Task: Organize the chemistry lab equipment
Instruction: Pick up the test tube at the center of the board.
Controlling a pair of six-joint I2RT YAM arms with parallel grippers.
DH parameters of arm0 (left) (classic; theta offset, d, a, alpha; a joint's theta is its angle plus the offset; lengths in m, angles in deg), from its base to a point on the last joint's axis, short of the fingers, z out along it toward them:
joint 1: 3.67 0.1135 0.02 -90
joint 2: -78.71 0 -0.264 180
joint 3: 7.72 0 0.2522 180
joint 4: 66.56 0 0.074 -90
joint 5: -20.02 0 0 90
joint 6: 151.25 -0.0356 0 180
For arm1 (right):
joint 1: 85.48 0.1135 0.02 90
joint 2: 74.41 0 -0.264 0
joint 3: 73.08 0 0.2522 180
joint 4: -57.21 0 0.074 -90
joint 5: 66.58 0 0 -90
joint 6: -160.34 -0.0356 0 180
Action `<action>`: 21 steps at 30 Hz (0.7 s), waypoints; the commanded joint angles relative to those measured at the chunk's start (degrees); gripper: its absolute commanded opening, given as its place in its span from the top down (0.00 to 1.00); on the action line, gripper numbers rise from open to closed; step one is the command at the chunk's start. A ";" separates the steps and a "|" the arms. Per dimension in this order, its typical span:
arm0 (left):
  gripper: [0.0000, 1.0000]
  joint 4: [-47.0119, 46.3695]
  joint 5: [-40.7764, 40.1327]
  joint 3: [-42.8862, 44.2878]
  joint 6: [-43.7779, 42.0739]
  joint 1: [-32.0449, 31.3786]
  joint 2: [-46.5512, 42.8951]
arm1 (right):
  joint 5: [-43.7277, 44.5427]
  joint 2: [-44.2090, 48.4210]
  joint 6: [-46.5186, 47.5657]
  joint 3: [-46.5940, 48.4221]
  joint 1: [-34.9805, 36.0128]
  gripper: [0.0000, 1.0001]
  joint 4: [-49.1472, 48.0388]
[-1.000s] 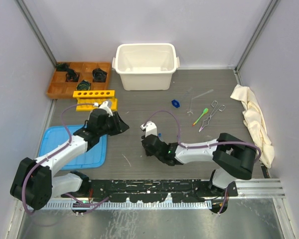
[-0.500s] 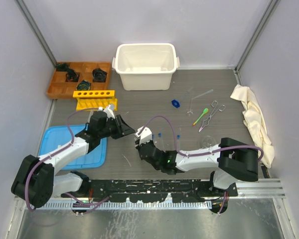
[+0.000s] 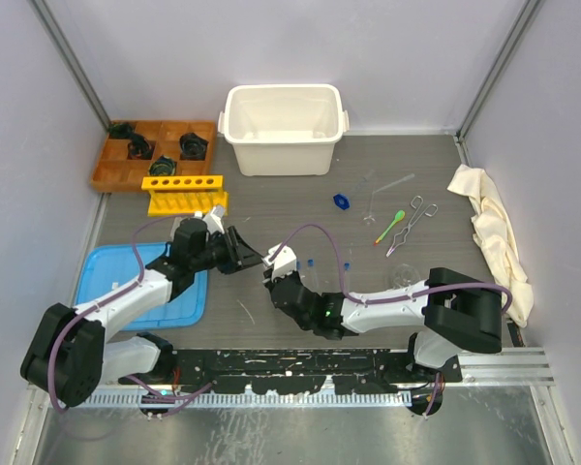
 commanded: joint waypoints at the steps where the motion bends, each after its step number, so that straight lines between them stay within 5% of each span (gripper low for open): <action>1: 0.64 -4.64 2.20 -0.21 1.42 -0.34 -0.83 | 1.74 1.77 0.81 1.50 0.34 0.81 -3.28; 21: 0.66 -3.22 1.99 0.07 0.36 -1.01 -0.03 | 2.19 1.46 1.62 2.60 0.31 0.81 -2.63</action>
